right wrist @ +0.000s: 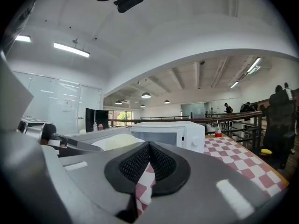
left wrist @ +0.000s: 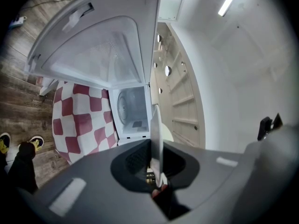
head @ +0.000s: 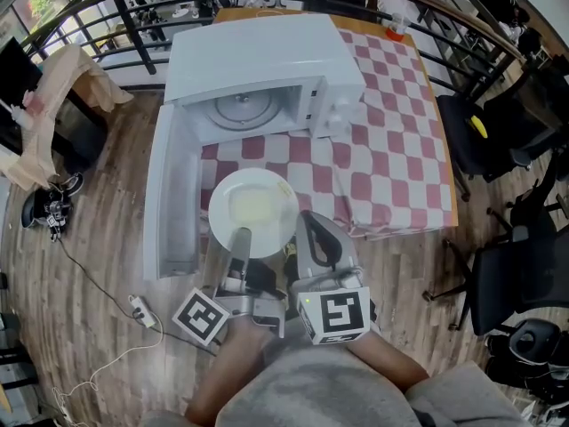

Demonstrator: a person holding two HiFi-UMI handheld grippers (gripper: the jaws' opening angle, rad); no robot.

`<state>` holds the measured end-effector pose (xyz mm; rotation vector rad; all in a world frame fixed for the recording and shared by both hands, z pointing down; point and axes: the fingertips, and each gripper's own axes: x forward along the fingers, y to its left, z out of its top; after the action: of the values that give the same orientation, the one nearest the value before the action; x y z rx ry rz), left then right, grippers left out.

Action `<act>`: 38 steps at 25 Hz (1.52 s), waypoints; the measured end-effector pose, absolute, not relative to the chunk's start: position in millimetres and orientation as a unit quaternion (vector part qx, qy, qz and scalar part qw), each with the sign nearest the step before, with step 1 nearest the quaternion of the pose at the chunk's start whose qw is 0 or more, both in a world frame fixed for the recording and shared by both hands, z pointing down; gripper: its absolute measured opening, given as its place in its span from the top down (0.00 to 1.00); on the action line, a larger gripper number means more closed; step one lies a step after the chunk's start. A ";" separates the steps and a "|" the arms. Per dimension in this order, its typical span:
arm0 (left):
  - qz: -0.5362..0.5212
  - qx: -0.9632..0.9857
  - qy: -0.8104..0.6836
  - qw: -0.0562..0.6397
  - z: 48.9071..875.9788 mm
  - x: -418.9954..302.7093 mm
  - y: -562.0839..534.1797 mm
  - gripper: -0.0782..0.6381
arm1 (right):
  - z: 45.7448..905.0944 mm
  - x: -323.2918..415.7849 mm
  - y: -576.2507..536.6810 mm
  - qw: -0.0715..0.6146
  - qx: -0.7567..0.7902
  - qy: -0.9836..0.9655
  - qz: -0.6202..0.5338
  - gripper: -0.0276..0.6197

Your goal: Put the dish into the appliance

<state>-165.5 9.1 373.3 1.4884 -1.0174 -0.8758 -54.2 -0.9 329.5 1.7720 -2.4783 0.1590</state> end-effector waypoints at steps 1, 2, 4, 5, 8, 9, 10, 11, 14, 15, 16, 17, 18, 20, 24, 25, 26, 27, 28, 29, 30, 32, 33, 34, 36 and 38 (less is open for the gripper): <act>-0.369 0.625 -0.427 0.539 373.0 -165.4 9.5 0.85 | 329.5 -55.5 0.0 0.045 0.577 -0.814 0.053 0.96; -0.369 0.625 -0.428 0.539 373.1 -165.7 9.7 0.85 | 329.9 -57.2 0.9 0.045 0.573 -0.816 0.055 0.96; -0.370 0.625 -0.428 0.538 372.7 -166.3 7.5 0.85 | 330.9 -60.4 0.0 0.047 0.566 -0.821 0.055 0.96; -0.371 0.625 -0.429 0.537 372.3 -166.0 5.5 0.85 | 331.2 -61.1 -1.6 0.049 0.564 -0.823 0.051 0.96; -0.370 0.626 -0.432 0.533 373.1 -165.8 -1.7 0.85 | 332.2 -60.9 -8.2 0.052 0.559 -0.827 0.043 0.96; -0.370 0.626 -0.434 0.532 373.9 -165.8 -4.7 0.85 | 332.9 -60.5 -11.0 0.050 0.558 -0.827 0.044 0.96; -0.370 0.626 -0.435 0.531 374.5 -165.3 -7.9 0.85 | 333.8 -60.1 -14.1 0.047 0.557 -0.828 0.045 0.96; -0.370 0.627 -0.435 0.530 375.0 -164.5 -11.5 0.85 | 334.6 -59.6 -17.7 0.045 0.555 -0.829 0.046 0.96; -0.368 0.628 -0.436 0.529 375.8 -162.5 -23.9 0.85 | 334.5 -59.0 -30.6 0.041 0.553 -0.831 0.044 0.96; -0.368 0.628 -0.437 0.528 375.4 -162.6 -29.0 0.85 | 334.0 -59.6 -35.8 0.041 0.552 -0.832 0.042 0.96; -0.369 0.628 -0.437 0.528 374.6 -162.8 -34.7 0.85 | 333.4 -60.4 -41.4 0.041 0.551 -0.833 0.041 0.96; -0.369 0.628 -0.437 0.527 373.9 -162.9 -40.7 0.85 | 333.1 -61.1 -47.5 0.042 0.550 -0.833 0.040 0.96; -0.370 0.627 -0.438 0.527 373.6 -162.9 -47.0 0.85 | 333.0 -61.6 -54.1 0.042 0.549 -0.834 0.040 0.96; -0.369 0.626 -0.439 0.529 373.9 -162.5 -60.4 0.85 | 333.0 -61.8 -68.3 0.042 0.547 -0.835 0.041 0.96; -0.365 0.625 -0.440 0.531 378.4 -162.3 -91.6 0.85 | 334.7 -60.8 -100.9 0.046 0.544 -0.837 0.040 0.96; -0.365 0.624 -0.440 0.533 380.4 -162.7 -100.1 0.85 | 335.6 -61.3 -109.9 0.048 0.543 -0.837 0.039 0.96; -0.364 0.621 -0.441 0.535 382.4 -163.1 -108.6 0.85 | 336.6 -62.2 -118.9 0.050 0.542 -0.838 0.040 0.96; -0.364 0.619 -0.441 0.538 384.2 -163.4 -117.1 0.85 | 337.6 -63.2 -127.5 0.052 0.541 -0.838 0.040 0.96; -0.363 0.618 -0.442 0.540 385.9 -163.7 -125.3 0.85 | 338.8 -64.1 -135.8 0.054 0.540 -0.839 0.041 0.96; -0.363 0.616 -0.443 0.541 387.2 -163.9 -133.5 0.85 | 340.2 -64.8 -143.8 0.056 0.539 -0.839 0.042 0.96; -0.362 0.616 -0.443 0.541 388.5 -164.0 -141.4 0.85 | 341.8 -65.1 -151.5 0.058 0.538 -0.840 0.042 0.96; -0.360 0.617 -0.444 0.541 390.7 -163.8 -156.8 0.85 | 345.1 -65.1 -166.1 0.060 0.537 -0.840 0.045 0.96; -0.359 0.617 -0.445 0.541 392.0 -163.6 -164.1 0.85 | 346.7 -65.0 -173.3 0.060 0.537 -0.840 0.046 0.96; -0.358 0.616 -0.445 0.542 393.4 -163.6 -170.9 0.85 | 348.3 -64.8 -180.3 0.061 0.536 -0.840 0.047 0.96; -0.357 0.614 -0.447 0.544 397.1 -163.4 -182.4 0.85 | 351.8 -64.0 -192.1 0.063 0.536 -0.840 0.050 0.96; -0.357 0.612 -0.448 0.546 400.8 -162.0 -191.5 0.85 | 355.7 -62.5 -201.7 0.065 0.536 -0.840 0.056 0.96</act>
<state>-162.0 -191.5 400.8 1.4506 -1.0615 -0.8457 -62.5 -201.7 355.7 1.6180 -2.5341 0.1691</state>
